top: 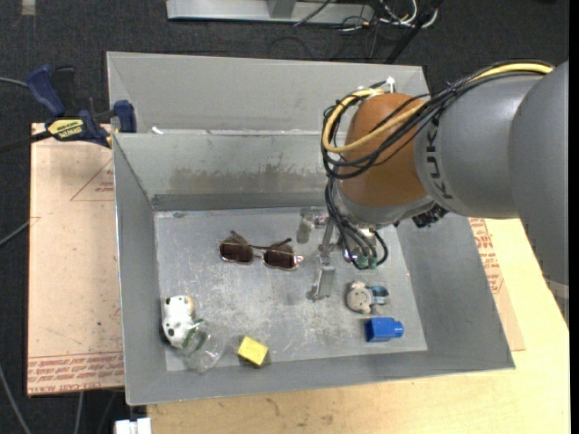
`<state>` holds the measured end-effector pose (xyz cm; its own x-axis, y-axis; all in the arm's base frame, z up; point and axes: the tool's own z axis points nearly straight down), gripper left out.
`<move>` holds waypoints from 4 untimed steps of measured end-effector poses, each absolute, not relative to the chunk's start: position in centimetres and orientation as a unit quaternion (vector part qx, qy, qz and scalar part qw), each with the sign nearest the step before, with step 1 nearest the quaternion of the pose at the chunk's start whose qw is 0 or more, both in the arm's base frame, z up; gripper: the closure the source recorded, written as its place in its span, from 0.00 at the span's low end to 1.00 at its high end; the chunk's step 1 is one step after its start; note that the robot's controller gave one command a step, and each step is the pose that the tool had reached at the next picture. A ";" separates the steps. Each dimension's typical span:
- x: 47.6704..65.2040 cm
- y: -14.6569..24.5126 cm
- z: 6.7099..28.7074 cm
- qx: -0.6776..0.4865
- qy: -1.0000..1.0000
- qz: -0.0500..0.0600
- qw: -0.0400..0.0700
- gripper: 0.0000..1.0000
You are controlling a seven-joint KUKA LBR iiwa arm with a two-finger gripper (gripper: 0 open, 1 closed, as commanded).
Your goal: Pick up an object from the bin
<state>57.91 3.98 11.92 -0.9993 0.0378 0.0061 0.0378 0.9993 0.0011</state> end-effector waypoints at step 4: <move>59.6 8.1 7.0 -0.010 -1.000 -0.001 -0.001 1.00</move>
Offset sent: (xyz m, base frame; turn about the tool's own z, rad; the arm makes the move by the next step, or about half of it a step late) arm 0.0273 0.0528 -0.0492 -0.0348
